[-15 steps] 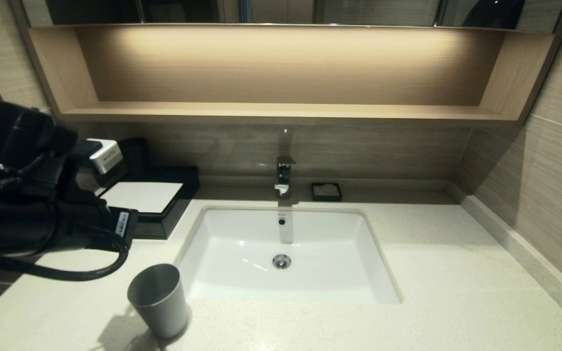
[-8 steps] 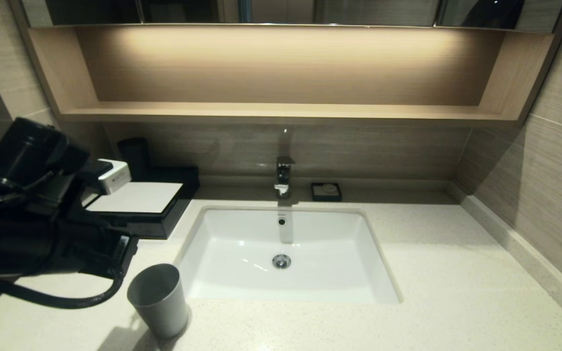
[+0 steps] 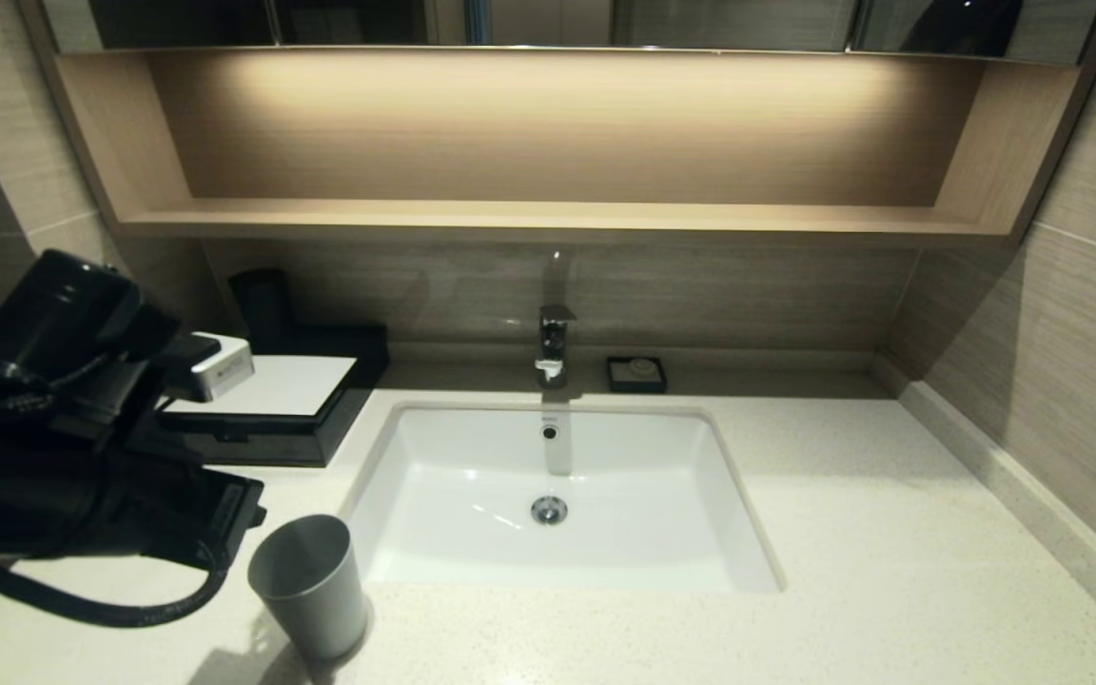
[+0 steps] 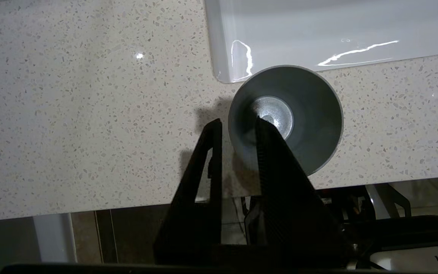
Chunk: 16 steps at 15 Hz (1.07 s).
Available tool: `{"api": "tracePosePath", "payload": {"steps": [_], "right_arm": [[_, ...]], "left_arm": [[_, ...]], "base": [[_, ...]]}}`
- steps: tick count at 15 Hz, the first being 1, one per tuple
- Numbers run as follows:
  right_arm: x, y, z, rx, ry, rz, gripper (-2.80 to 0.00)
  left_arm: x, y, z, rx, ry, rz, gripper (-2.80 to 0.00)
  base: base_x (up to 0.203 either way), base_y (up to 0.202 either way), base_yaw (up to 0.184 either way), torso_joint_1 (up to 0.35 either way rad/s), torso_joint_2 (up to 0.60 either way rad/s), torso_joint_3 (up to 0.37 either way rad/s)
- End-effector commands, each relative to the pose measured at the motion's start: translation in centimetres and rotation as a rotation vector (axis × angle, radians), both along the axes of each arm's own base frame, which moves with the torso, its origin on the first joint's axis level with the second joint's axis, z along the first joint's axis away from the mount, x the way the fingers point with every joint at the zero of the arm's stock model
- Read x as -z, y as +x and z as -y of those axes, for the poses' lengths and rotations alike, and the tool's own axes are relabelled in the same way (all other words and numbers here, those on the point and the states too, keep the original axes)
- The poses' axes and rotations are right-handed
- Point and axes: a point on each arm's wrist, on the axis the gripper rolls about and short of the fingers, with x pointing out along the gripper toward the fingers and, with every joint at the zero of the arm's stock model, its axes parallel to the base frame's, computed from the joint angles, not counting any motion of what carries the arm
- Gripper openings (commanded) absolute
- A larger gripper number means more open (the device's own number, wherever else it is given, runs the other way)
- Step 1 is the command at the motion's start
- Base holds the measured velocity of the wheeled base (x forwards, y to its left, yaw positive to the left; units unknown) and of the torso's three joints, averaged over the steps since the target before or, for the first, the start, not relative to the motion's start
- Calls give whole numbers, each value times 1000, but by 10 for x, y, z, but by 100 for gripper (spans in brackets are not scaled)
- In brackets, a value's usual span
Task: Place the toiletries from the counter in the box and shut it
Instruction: Pick up the cup
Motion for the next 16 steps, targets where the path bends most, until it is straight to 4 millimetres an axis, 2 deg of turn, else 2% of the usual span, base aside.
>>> {"api": "tracePosePath", "payload": {"steps": [1,7,9,12,16], "right_arm": [[0,0,0,0,0,1,-280],[0,0,0,0,0,2,-280],[0,0,0,0,0,0,-280],[0,0,0,0,0,0,-280],[0,0,0,0,0,0,-280]], "left_arm": [[3,-1,0,-3,4,-13,0],[11,-6,-3,-8,20,-55,0],[5,-10,-4,-4,2,-14,0],[-14,-33,-9,-19,-94,109,0],[-8,-63,-14,-8,-155,127,0]], "base": [[0,0,0,0,0,0],[0,0,0,0,0,0],[0,0,0,0,0,0],[0,0,0,0,0,0],[0,0,0,0,0,0]]}}
